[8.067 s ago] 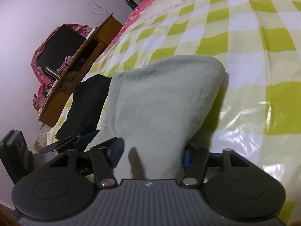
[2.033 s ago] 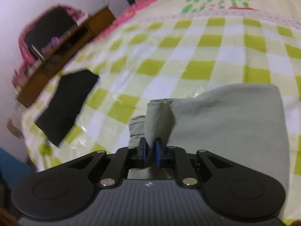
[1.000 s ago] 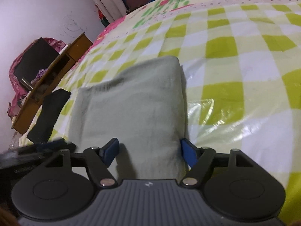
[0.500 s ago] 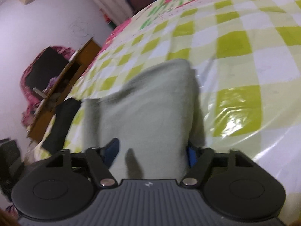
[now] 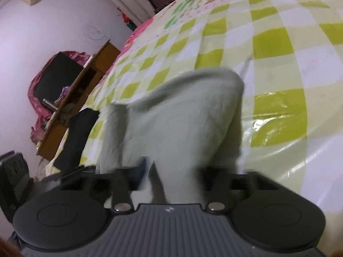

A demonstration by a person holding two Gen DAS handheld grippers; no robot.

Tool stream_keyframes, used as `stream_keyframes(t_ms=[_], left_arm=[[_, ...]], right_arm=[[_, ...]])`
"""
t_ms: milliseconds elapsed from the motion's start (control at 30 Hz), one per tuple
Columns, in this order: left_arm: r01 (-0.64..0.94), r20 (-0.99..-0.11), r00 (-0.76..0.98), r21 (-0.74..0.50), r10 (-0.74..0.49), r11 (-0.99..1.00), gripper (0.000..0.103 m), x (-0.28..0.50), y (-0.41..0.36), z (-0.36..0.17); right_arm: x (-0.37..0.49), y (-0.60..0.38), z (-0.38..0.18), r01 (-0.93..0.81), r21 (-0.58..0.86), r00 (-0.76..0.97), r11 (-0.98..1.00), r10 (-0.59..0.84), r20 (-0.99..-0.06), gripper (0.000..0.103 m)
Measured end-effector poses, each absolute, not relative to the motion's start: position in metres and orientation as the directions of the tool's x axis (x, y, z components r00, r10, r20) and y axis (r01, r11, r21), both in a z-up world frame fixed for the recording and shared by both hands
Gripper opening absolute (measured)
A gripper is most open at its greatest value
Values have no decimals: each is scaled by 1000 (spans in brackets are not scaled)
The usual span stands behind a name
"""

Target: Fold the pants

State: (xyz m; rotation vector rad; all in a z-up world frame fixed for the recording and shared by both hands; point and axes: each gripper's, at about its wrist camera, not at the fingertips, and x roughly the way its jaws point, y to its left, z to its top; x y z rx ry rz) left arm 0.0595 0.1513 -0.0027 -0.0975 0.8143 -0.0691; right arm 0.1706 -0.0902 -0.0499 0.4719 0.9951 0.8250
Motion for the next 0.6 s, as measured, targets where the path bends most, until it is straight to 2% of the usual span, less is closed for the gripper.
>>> stream_keyframes(t_ms=[33,133,167,267,367,400,433,500,600], left_arm=[[40,-709,695,-126,-118,991,61,55,151,2],[63,-710,694,-102,-117,993,60,53,147,0],[54,-729,678,-75,-92,996,61,59,145,-6],[59,-754,653,-40,-69,997,68,70,143,-21],[50,-759,649,-30,-56,998,69,73,141,-20],[42,-757,651,-44,-61,998,64,71,141,-17],[44,-749,657,-66,-79,997,60,68,141,-12],[54,-727,679,-91,-103,994,45,60,141,1],[86,-692,702,-151,-167,985,39,54,136,21]], right_arm=[[165,-96,-46,-396,694,290,602,799,-527,25],[161,-99,-52,-399,664,289,633,774,-564,26],[166,-96,-59,-383,669,270,637,770,-578,31],[173,-91,-74,-331,701,267,631,775,-572,35],[172,-93,-74,-292,725,286,624,780,-556,33],[170,-94,-71,-290,725,292,625,779,-555,26],[167,-97,-67,-295,732,292,615,787,-543,23],[160,-104,-56,-307,744,304,593,802,-514,20],[148,-122,-35,-340,745,345,575,813,-469,18]])
